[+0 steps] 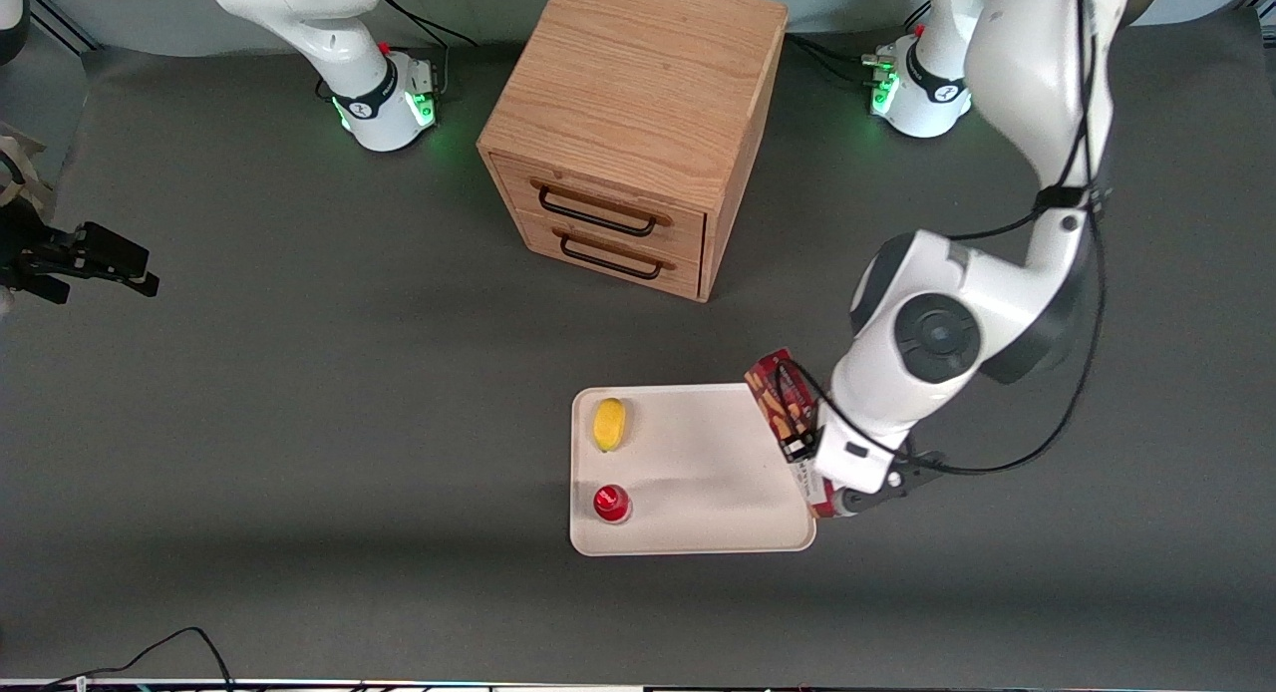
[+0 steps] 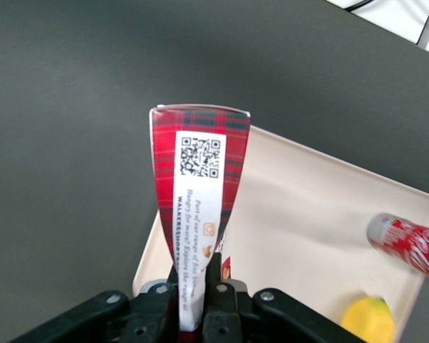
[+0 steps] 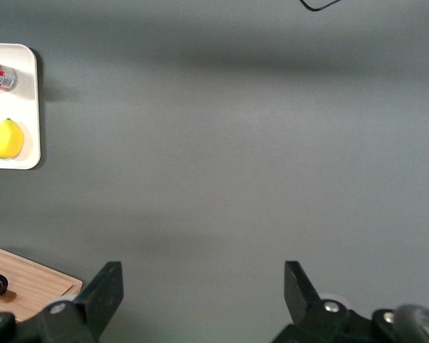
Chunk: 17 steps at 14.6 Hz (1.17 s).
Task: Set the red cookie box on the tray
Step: 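Lift the red cookie box and carry it over the white tray, then lower the box onto the tray and open the left gripper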
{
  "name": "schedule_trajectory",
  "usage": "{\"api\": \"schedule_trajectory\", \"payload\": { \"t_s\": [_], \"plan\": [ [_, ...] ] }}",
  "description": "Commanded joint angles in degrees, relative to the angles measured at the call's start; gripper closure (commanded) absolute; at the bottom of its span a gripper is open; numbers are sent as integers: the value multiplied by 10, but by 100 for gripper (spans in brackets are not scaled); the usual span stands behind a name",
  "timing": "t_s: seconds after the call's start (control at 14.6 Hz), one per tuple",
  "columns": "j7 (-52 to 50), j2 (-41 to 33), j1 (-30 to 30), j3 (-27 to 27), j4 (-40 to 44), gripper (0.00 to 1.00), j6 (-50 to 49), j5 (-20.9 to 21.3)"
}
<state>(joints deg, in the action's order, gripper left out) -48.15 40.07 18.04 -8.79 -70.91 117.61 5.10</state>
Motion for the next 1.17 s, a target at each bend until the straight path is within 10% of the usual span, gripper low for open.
{"api": "schedule_trajectory", "payload": {
  "t_s": [0.0, 0.69, 0.89, 1.1],
  "plan": [
    [-9, 35, 12, 5, 8, 100, 48, 31],
    [-70, 84, 11, 7, -82, 98, 220, 92],
    [-71, 81, 11, 7, -82, 0, 215, 92],
    [-72, 59, 11, 4, -71, 0, 165, 88]
  ]
}}
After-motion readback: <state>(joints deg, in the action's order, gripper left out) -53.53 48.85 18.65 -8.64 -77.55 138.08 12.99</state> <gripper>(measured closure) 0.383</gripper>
